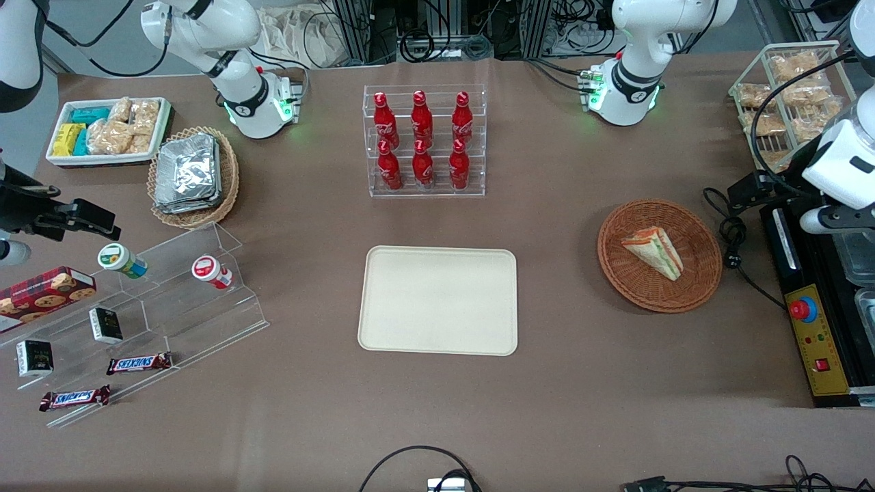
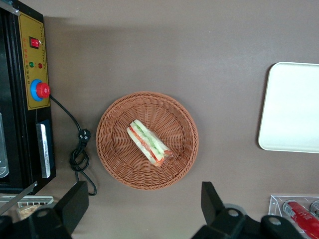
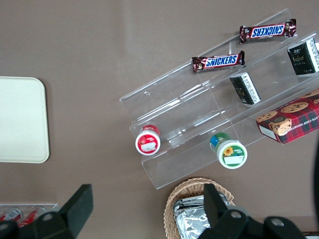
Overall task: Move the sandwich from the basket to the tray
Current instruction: 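Move the left gripper over the wrapped sandwich in the wicker basket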
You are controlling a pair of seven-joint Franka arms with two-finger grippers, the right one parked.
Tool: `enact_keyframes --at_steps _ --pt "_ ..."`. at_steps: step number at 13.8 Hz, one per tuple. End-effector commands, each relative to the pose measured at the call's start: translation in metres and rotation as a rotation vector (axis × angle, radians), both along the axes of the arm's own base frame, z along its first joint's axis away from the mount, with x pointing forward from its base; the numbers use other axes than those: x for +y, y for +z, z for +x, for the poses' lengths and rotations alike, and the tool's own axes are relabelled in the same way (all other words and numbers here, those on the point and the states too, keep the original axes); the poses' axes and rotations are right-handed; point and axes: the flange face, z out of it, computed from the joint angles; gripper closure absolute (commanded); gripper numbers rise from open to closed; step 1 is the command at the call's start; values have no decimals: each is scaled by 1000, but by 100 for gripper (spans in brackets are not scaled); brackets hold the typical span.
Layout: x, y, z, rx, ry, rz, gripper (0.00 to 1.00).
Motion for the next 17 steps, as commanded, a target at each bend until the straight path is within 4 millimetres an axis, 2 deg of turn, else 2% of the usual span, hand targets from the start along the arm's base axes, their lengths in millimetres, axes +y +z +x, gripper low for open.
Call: enact_keyframes --at_steps 1,5,6,10,14,17 --pt "0 8 -3 16 15 7 0" --pt "0 -2 -5 65 34 21 0" --pt "2 -10 -7 90 82 30 0" --pt "2 -51 -19 107 307 57 0" --pt "1 -100 -47 55 477 62 0" --pt "-1 -146 -72 26 553 62 0"
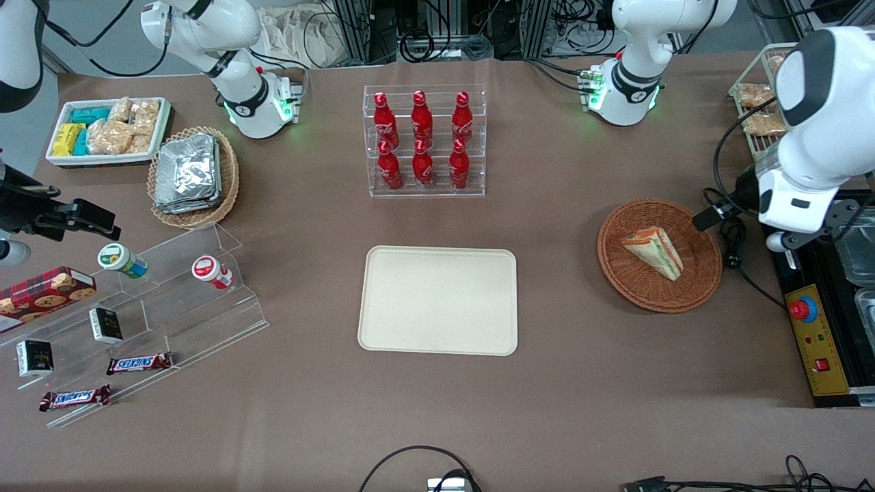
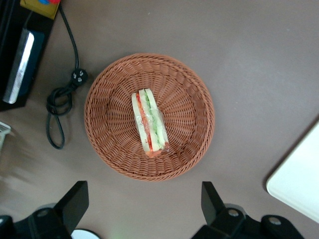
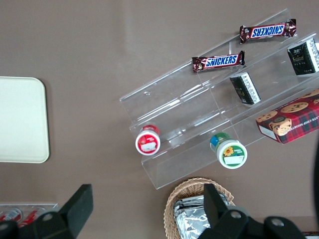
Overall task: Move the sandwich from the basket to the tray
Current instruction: 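Move the left gripper over the wrapped sandwich in the wicker basket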
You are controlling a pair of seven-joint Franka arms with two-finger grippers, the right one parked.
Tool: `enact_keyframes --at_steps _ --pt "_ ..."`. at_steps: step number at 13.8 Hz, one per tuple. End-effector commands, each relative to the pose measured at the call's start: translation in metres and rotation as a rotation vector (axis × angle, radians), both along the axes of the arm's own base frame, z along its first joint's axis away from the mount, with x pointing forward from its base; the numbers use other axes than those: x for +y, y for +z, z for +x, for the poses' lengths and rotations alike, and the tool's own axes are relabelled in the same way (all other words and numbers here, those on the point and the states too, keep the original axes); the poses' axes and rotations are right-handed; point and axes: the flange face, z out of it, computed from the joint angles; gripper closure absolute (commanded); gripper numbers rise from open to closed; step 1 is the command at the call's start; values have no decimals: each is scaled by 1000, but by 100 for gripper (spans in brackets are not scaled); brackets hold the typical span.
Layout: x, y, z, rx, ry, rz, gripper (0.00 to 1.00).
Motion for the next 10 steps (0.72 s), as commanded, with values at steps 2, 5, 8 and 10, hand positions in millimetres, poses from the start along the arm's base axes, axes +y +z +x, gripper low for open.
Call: enact_keyframes --at_steps 2,5,8,10 --pt "-3 -42 -40 -45 101 27 0" --pt "-6 -76 -51 -55 115 27 0" --pt "-1 -109 -61 -83 132 21 0" --pt "2 -131 -67 -110 139 15 0"
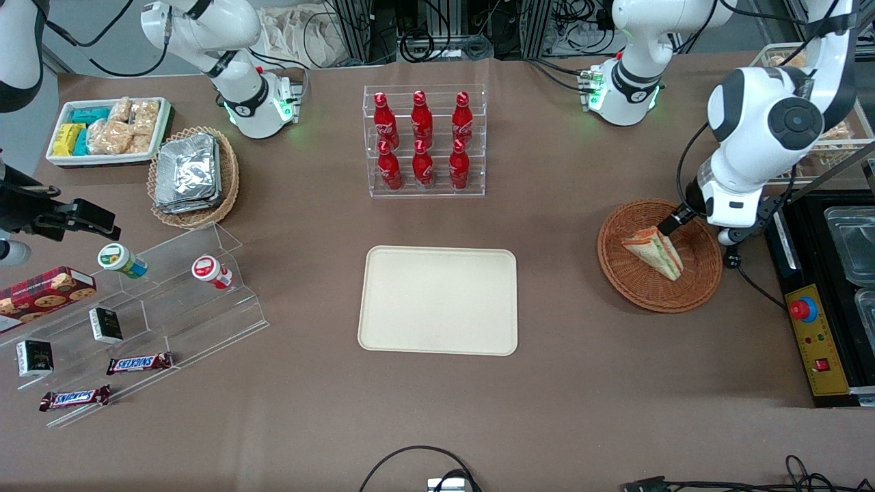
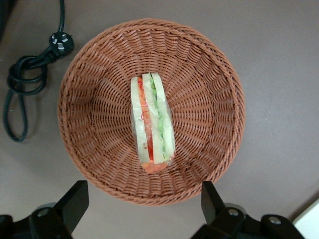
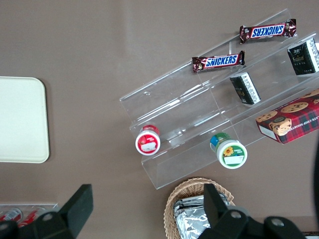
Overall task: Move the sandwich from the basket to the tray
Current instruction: 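Move the left gripper over the wrapped sandwich in the wicker basket, then lower the open left gripper around the sandwich and close it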
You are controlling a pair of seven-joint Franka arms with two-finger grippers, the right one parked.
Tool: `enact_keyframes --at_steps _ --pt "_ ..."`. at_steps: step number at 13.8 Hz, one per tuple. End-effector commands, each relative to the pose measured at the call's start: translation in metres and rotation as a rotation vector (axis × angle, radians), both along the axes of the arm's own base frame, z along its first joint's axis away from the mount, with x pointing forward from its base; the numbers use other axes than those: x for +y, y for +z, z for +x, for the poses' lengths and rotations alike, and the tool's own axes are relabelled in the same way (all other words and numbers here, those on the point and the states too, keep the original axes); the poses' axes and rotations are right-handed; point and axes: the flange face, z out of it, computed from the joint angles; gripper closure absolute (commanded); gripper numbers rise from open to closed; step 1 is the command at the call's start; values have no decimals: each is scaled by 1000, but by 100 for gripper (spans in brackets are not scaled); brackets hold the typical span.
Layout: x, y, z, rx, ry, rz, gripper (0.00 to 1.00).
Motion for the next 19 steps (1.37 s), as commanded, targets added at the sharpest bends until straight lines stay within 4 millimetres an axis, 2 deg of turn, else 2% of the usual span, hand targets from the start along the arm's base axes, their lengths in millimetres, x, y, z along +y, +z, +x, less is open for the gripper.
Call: enact_keyframes --at_steps 1,10,19 --pt "3 -20 -15 -38 21 7 0" --pt "2 -80 -5 -79 89 -10 0" --pt "3 -122 -13 -96 117 -22 0"
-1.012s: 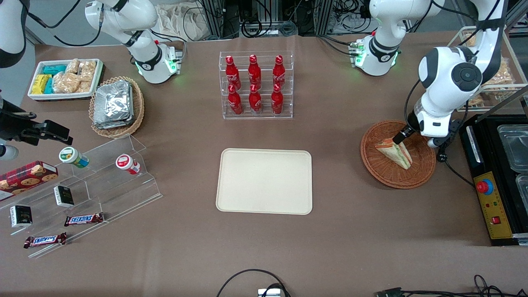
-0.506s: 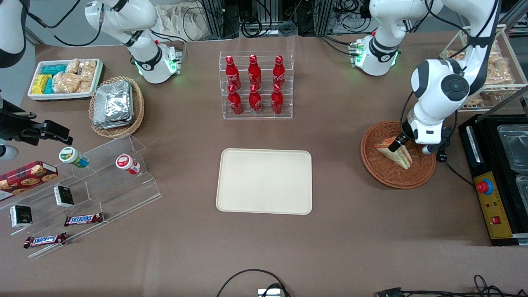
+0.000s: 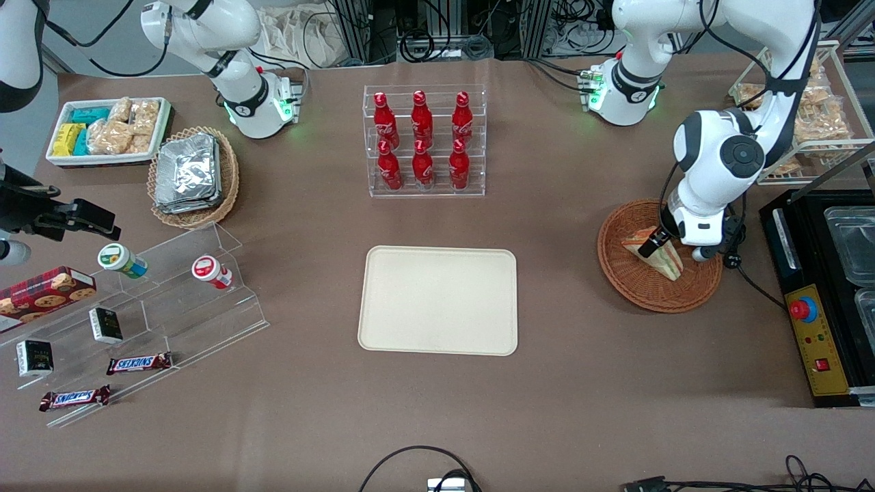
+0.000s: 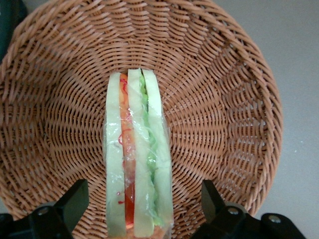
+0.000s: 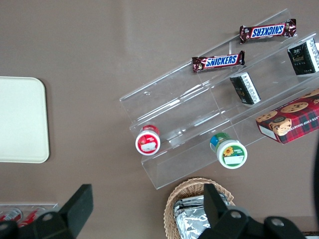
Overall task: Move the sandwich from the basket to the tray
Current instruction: 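Lower the open left gripper around the sandwich and close it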
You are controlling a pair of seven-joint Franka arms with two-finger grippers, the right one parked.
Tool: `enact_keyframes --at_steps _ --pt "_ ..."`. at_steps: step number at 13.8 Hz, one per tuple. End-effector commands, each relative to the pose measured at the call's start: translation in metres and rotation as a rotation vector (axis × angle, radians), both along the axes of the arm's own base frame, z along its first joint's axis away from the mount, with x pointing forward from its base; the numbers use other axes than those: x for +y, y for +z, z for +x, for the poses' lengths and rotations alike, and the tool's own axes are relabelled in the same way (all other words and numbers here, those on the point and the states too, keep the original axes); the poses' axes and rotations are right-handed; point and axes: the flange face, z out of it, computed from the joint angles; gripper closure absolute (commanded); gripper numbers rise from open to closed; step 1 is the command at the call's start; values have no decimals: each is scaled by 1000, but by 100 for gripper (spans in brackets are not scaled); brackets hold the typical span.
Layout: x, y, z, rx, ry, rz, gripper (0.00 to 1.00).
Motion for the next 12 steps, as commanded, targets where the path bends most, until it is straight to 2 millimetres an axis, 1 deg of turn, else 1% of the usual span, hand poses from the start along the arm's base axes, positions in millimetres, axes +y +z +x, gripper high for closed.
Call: enact_keyframes --at_steps 1,3,4,5,7,8,9,11,12 --pt "1 -19 -8 -32 16 -1 0" --pt "2 -28 -10 -38 18 -4 2" --pt "2 -30 -10 -35 18 -3 8" --pt "2 -30 -10 -35 18 -3 16" --pt "2 -30 -10 -35 15 -3 43" --pt "2 -30 -10 -35 11 -3 52" --pt "2 -30 -10 -36 7 -2 58" --pt "0 -24 -9 -45 -28 12 64" --pt "0 -21 -8 -46 -42 18 65"
